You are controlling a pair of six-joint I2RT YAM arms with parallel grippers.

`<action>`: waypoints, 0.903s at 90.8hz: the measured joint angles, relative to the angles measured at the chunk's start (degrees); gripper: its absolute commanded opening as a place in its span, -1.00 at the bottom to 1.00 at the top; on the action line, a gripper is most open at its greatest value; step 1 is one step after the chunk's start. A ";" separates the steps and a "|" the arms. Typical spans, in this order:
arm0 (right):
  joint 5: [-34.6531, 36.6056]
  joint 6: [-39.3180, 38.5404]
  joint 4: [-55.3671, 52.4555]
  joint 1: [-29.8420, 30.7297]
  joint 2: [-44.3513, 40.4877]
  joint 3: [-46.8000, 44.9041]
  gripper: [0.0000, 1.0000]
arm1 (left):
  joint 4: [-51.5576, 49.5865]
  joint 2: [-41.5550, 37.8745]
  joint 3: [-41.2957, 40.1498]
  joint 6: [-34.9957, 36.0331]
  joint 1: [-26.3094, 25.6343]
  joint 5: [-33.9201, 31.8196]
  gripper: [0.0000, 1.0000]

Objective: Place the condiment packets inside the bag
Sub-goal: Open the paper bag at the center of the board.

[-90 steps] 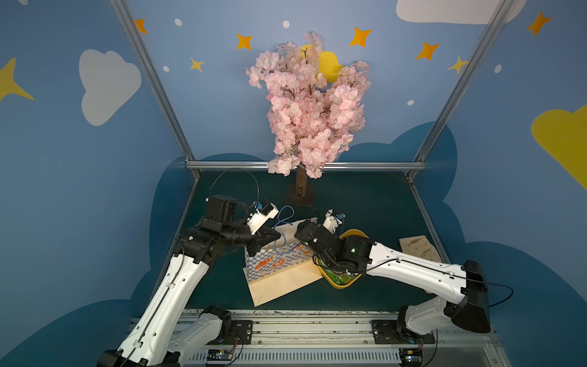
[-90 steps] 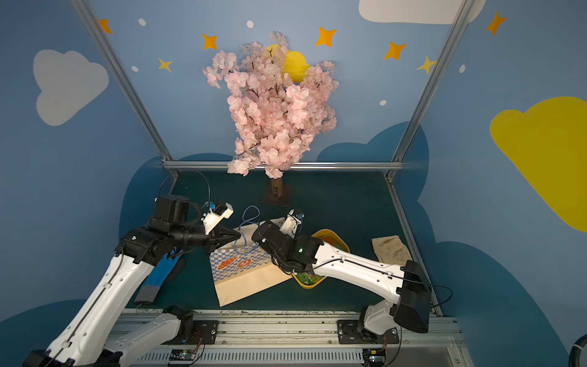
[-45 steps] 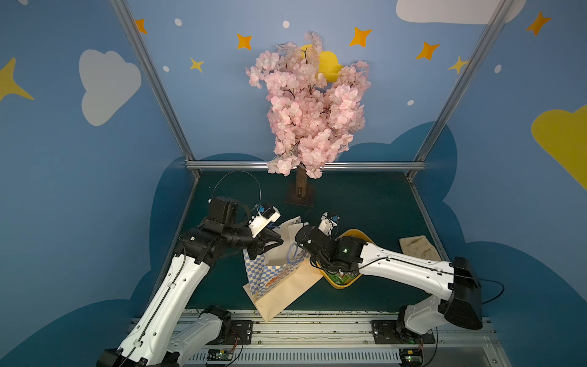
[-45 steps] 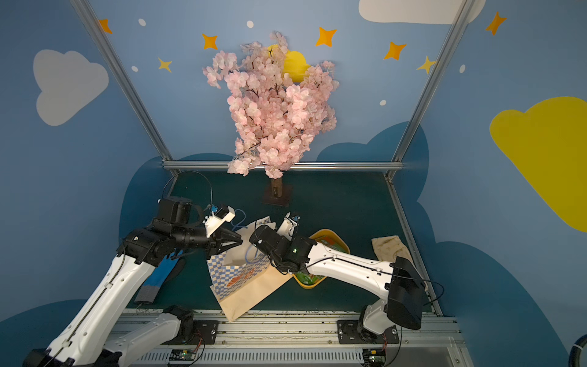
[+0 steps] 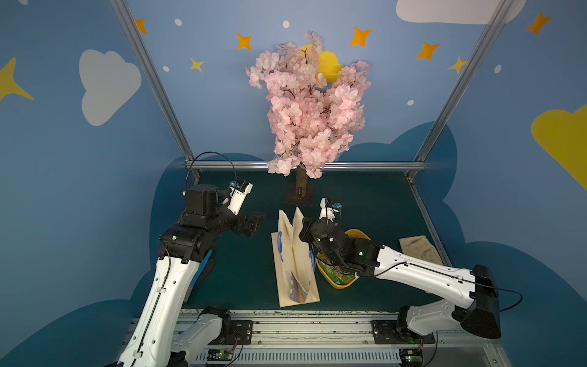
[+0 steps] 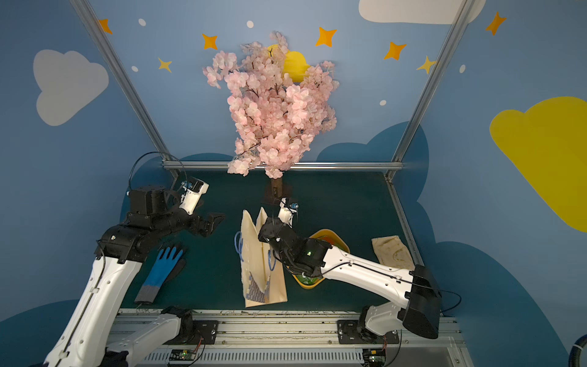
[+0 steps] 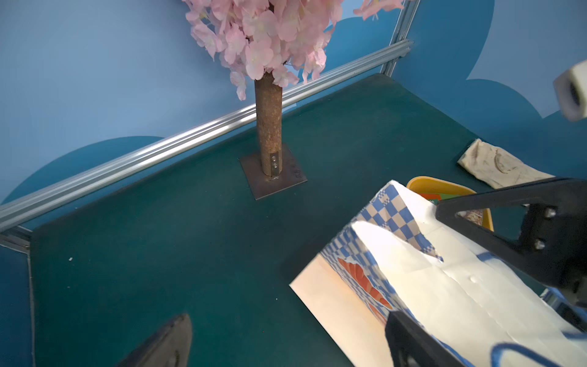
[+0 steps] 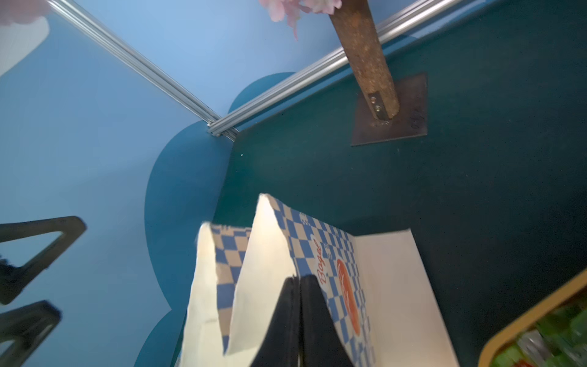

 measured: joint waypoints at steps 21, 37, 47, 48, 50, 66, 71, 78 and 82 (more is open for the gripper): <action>3.43 -8.55 4.96 0.37 3.78 2.51 -0.86 | -4.72 6.67 1.42 -3.26 -3.37 6.38 0.99; 6.91 -10.08 7.76 0.48 7.78 3.58 -0.89 | -4.59 2.47 -1.68 -5.11 -3.85 10.64 0.99; 8.74 -10.71 10.32 0.48 11.02 4.63 -0.91 | -3.91 0.11 -2.99 -6.19 -4.20 12.31 0.99; 8.81 -10.80 10.56 0.48 11.32 4.76 -0.91 | -3.78 -0.07 -3.13 -6.21 -4.28 12.31 0.99; 8.94 -10.88 10.95 0.46 11.96 5.05 -0.91 | -3.43 -0.46 -3.43 -6.36 -4.46 12.28 0.99; 9.22 -10.56 12.83 0.46 13.99 6.58 -0.96 | 0.13 -1.55 -7.91 -7.26 -5.46 5.84 1.00; 9.38 -10.01 13.64 0.46 13.97 6.58 -0.96 | 1.27 -1.36 -9.84 -7.21 -5.46 2.86 1.00; 9.31 -9.33 14.38 0.44 13.97 6.58 -0.96 | 2.93 -1.05 -12.57 -7.21 -5.46 -1.33 0.98; 9.14 -8.92 14.82 0.39 13.94 6.58 -0.96 | 3.65 -1.01 -13.73 -7.19 -5.44 -3.50 0.95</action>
